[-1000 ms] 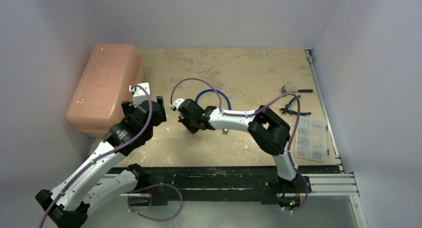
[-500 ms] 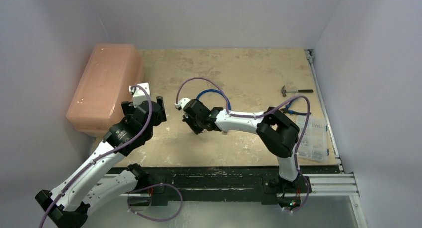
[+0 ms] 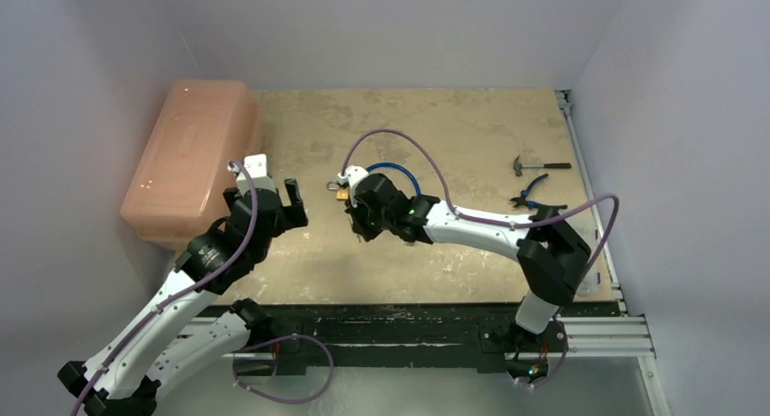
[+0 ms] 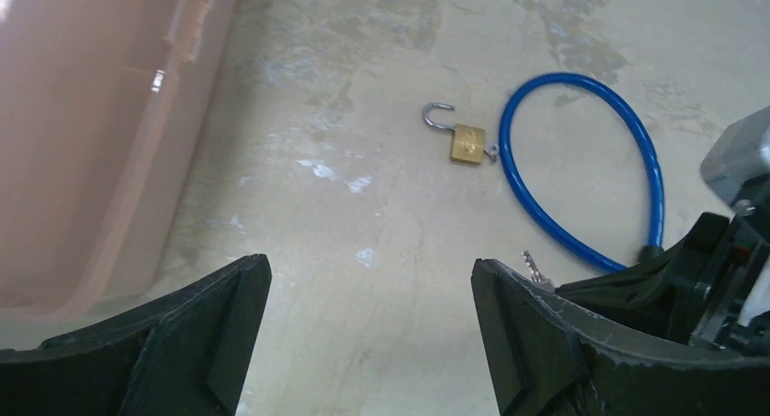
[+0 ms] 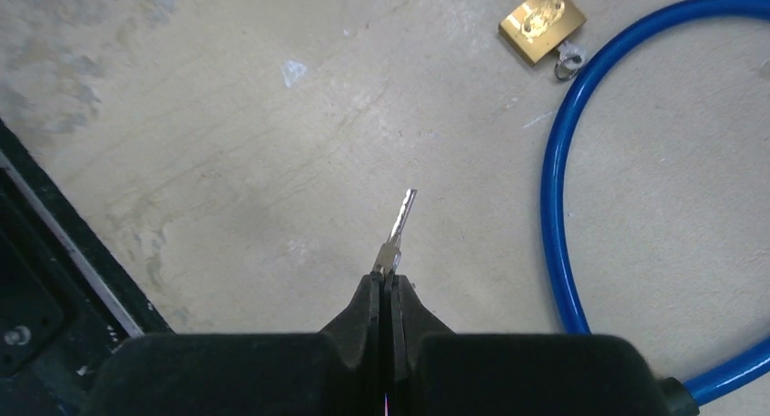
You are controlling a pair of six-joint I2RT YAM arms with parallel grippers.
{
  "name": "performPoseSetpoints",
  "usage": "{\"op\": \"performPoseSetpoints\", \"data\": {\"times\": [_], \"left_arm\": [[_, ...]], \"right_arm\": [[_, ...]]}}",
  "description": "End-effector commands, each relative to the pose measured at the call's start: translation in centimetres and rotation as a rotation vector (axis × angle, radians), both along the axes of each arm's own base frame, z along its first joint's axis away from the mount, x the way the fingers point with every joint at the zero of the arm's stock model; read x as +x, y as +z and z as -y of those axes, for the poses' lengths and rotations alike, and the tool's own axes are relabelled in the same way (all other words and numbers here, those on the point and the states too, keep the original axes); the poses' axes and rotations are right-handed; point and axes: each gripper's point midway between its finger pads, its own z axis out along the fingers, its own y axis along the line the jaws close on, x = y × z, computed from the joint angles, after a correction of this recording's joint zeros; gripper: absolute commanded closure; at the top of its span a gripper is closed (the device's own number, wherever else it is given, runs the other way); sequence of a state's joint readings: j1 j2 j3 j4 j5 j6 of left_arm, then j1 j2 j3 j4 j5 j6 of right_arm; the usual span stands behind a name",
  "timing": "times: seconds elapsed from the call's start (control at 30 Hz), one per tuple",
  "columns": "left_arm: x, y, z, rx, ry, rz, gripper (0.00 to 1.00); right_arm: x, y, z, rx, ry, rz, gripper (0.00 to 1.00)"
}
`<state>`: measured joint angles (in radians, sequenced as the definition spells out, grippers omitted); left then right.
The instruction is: Unlock with the key
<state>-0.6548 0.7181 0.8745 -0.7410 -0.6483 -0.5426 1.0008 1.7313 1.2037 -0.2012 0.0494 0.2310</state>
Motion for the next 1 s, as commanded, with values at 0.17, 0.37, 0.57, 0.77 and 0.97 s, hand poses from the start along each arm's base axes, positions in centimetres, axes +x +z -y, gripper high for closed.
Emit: {"op": "performPoseSetpoints", "data": {"times": [0.17,0.37,0.57,0.77,0.97], "left_arm": [[0.4,2.1,5.8,-0.290,-0.121,-0.045,0.14],[0.4,2.6,8.5,-0.428,-0.180,-0.064,0.16],[0.1,2.7,12.1,-0.595,-0.294,-0.068,0.18],[0.0,4.3,15.0,-0.738,-0.407,-0.041,0.23],[-0.7,6.0,16.6,-0.841,-0.494,-0.023,0.29]], "right_arm": [[-1.7,6.5,1.1,0.249,-0.037,0.041,1.00],[-2.9,9.2,2.6,0.354,-0.054,0.064,1.00],[-3.7,13.0,3.4,0.493,-0.046,0.114,1.00],[-5.3,17.1,4.1,0.635,-0.008,0.139,1.00],[-6.6,19.6,4.6,0.747,0.018,0.143,1.00]]}}
